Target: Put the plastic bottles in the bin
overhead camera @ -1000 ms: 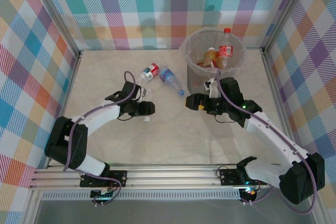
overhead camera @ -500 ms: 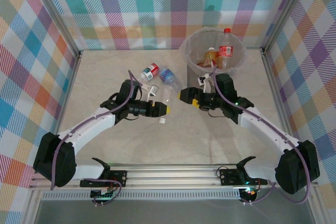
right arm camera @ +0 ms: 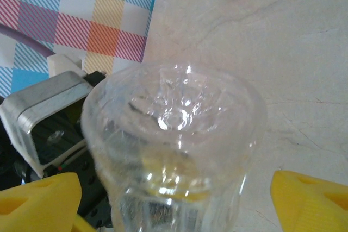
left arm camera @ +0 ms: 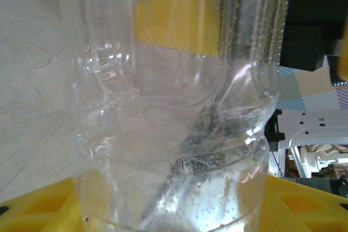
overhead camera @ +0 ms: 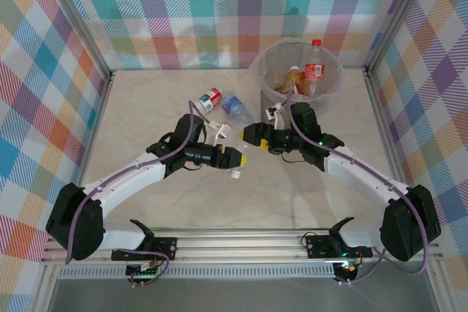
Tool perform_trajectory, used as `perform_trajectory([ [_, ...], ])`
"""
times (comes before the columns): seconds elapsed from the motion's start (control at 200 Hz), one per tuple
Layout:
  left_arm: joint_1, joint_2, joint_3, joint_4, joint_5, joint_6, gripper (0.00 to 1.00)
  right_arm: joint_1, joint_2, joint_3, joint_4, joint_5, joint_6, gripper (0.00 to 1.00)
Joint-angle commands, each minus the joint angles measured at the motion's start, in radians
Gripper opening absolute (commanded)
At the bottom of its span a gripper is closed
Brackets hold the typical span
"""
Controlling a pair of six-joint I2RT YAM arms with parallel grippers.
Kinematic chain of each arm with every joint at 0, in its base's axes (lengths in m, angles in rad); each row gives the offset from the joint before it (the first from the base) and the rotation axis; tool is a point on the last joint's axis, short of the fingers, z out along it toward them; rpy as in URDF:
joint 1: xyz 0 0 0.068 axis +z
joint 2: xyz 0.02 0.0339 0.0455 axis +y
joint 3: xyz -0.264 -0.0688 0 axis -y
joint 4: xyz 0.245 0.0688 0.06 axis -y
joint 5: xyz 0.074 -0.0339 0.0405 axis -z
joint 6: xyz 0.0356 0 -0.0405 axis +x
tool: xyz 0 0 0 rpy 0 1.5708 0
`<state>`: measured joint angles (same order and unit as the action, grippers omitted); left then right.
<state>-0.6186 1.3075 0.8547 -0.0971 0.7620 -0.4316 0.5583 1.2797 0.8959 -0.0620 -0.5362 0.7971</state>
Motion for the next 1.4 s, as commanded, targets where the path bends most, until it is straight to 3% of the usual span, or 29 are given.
perform_trajectory([
  [0.0, -0.015, -0.023, 0.020, 0.063, 0.009, -0.028, 0.61, 0.012, 0.007, 0.043, 0.045, -0.015, 0.007, 0.85],
  [0.21, -0.018, -0.024, 0.019, 0.083, 0.008, -0.047, 0.63, 0.015, -0.004, 0.044, 0.033, -0.008, 0.001, 0.69],
  [0.675, -0.017, -0.044, 0.018, 0.100, 0.017, -0.071, 0.70, 0.016, -0.043, 0.065, -0.022, 0.021, -0.040, 0.57],
  [0.765, -0.018, -0.046, 0.017, 0.103, 0.019, -0.074, 0.70, 0.015, -0.043, 0.071, -0.030, 0.021, -0.042, 0.57],
  [1.0, -0.018, -0.058, 0.013, 0.162, 0.070, -0.108, 0.63, 0.015, -0.036, 0.066, 0.003, -0.011, -0.041, 0.69],
  [1.395, -0.018, -0.090, -0.009, 0.199, 0.098, -0.157, 0.61, 0.013, -0.063, 0.024, 0.114, -0.058, -0.009, 0.72],
])
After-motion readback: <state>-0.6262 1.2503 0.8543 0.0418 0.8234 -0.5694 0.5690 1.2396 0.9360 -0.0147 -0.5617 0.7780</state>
